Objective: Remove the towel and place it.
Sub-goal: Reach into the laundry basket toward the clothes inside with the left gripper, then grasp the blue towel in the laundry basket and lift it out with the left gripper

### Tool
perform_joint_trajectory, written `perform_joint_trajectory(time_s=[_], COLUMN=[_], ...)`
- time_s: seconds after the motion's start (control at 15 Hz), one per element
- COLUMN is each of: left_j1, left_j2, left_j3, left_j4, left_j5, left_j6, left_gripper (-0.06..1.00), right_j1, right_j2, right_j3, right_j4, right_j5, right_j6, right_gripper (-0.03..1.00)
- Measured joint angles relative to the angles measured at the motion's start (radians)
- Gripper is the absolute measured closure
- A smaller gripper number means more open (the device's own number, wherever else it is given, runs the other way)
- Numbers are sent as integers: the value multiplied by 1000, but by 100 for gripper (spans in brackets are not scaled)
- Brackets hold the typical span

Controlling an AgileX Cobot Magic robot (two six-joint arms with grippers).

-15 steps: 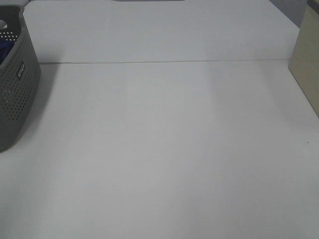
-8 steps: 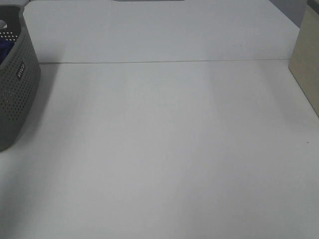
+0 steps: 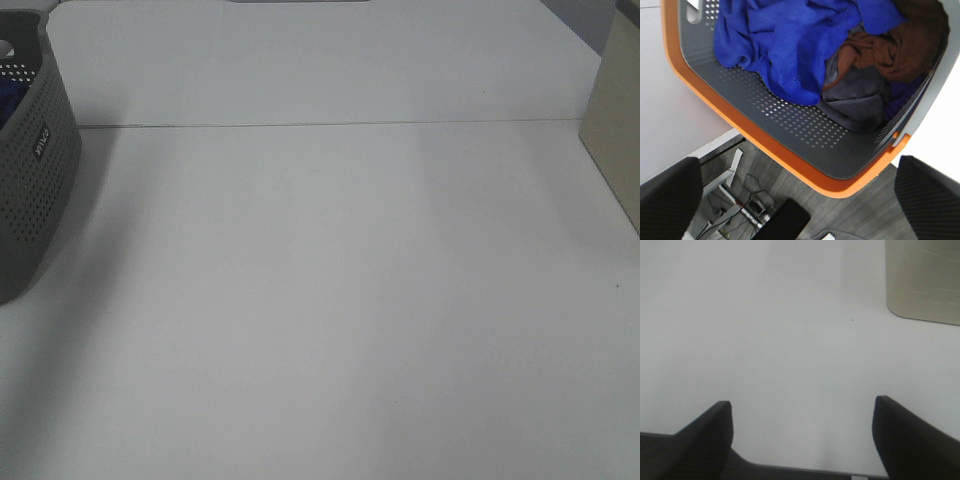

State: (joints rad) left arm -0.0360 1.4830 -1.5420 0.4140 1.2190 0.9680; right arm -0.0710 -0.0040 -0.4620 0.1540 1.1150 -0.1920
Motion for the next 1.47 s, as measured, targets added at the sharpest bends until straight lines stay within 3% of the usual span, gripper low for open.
perform_joint_trajectory(time_s=[0.27,0.6,0.93,1.47], left_j1=[6,158,163,163], left_j2=[137,276,441,605], left_j3=[0,0,-2,-40], left_j4=[123,131,145,161], left_j5=[-41,-185,-375,-422], left_j6=[3,7,33,14], left_gripper=[-5,-5,-5,-5], right_j1=[0,0,0,0], right_j2=[0,0,0,0], right_j3=[0,0,0,0], right_j4=[0,0,0,0], right_j5=[0,0,0,0], right_j6=[0,0,0,0], right_gripper=[20,20,20,20])
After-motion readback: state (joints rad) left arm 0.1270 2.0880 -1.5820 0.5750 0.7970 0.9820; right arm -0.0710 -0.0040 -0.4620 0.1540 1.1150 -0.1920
